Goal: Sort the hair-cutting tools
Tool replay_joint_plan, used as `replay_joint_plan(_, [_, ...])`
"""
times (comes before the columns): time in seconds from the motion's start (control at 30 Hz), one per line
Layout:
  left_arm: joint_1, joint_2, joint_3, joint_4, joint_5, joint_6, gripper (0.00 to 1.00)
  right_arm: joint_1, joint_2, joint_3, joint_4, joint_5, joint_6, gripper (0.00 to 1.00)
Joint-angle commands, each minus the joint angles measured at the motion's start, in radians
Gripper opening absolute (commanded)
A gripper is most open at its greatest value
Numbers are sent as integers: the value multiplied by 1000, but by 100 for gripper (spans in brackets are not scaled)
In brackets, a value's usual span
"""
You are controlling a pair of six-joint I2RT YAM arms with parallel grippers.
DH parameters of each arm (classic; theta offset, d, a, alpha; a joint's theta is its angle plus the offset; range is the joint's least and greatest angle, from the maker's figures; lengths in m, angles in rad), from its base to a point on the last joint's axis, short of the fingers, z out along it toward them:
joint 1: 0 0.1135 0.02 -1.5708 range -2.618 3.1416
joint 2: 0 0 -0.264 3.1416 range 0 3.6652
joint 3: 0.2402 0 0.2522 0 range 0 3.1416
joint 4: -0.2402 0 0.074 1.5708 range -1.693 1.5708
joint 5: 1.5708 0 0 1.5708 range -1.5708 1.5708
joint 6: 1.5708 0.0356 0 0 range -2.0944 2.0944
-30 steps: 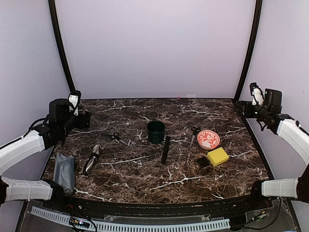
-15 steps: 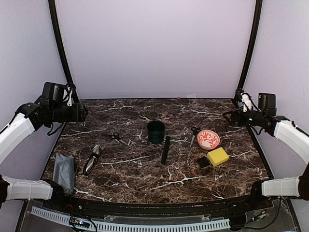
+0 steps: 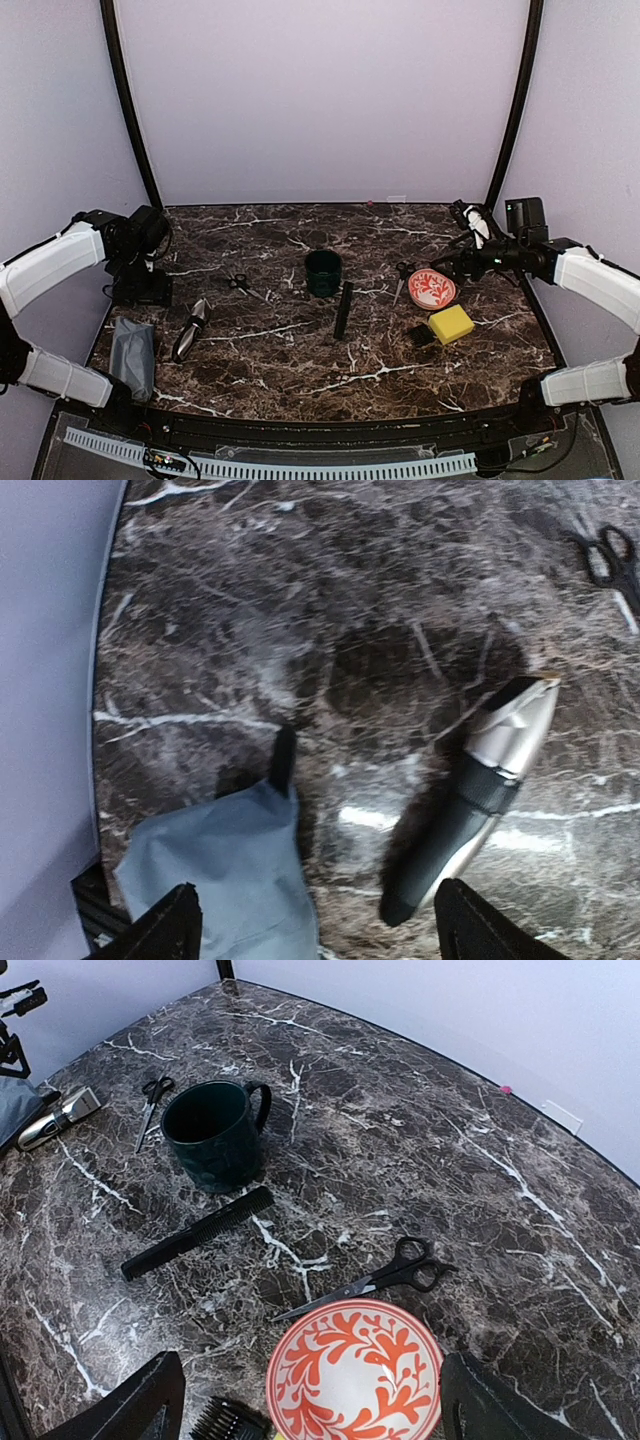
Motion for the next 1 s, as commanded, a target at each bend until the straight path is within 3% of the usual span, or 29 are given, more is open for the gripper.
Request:
replay_joint_plan(0.0, [28, -9, 6, -183, -184, -121, 85, 14, -1, 27, 15, -41, -15, 88])
replay_joint_plan(0.1, [71, 2, -46, -142, -94, -105, 82, 16, -10, 18, 16, -36, -23, 89])
replay_joint_plan(0.2, [85, 22, -90, -143, -108, -135, 80, 16, -21, 11, 11, -38, -27, 89])
replay_joint_plan(0.3, [119, 37, -68, -195, -154, -206, 86, 17, -28, 4, 6, -49, -32, 89])
replay_joint_plan(0.4, [152, 41, -71, -207, -141, -219, 99, 20, -30, -3, 6, -53, -37, 89])
replay_joint_plan(0.57, [189, 42, -108, -173, -48, -191, 96, 23, -28, -6, 4, -54, -43, 89])
replay_joint_plan(0.73, [203, 44, -166, -91, 80, -162, 67, 28, -20, -8, 0, -55, -48, 89])
replay_joint_plan(0.9, [205, 38, -143, -78, 95, -156, 18, 33, -7, -7, 0, -59, -49, 89])
replay_joint_plan(0.97, [204, 22, -103, -83, 109, -145, 12, 33, -4, -4, -2, -60, -50, 88])
